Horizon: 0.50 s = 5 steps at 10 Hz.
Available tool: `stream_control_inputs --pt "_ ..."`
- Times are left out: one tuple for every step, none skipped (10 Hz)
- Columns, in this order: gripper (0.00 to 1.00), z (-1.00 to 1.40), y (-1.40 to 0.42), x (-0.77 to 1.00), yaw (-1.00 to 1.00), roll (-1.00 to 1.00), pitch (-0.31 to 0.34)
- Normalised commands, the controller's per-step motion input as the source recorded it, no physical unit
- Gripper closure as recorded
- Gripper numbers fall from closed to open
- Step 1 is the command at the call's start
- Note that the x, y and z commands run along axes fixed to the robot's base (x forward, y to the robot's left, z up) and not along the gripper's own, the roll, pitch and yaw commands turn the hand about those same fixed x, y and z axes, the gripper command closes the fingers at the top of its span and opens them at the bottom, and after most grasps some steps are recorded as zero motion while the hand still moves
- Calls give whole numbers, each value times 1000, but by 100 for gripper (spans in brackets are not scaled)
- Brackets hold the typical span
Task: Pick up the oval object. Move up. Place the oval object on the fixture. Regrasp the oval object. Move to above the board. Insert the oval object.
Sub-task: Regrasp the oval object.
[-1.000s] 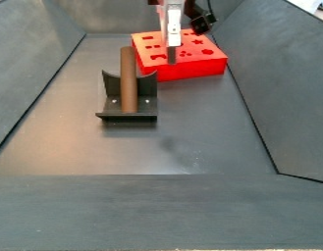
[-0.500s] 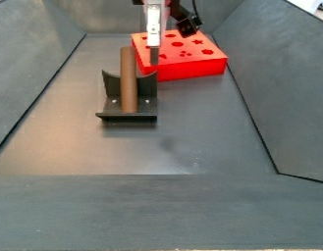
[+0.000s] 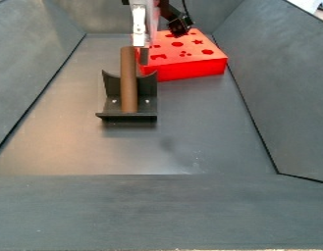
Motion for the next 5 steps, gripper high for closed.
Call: stream_control_inputs --pt "0 -31 -17 480 77 117 156" --pt "0 -28 -19 434 85 115 153" --pt "0 -30 -26 345 100 107 144" --pt "0 -22 -29 253 108 107 138" --pt "0 -25 -31 186 113 107 137"
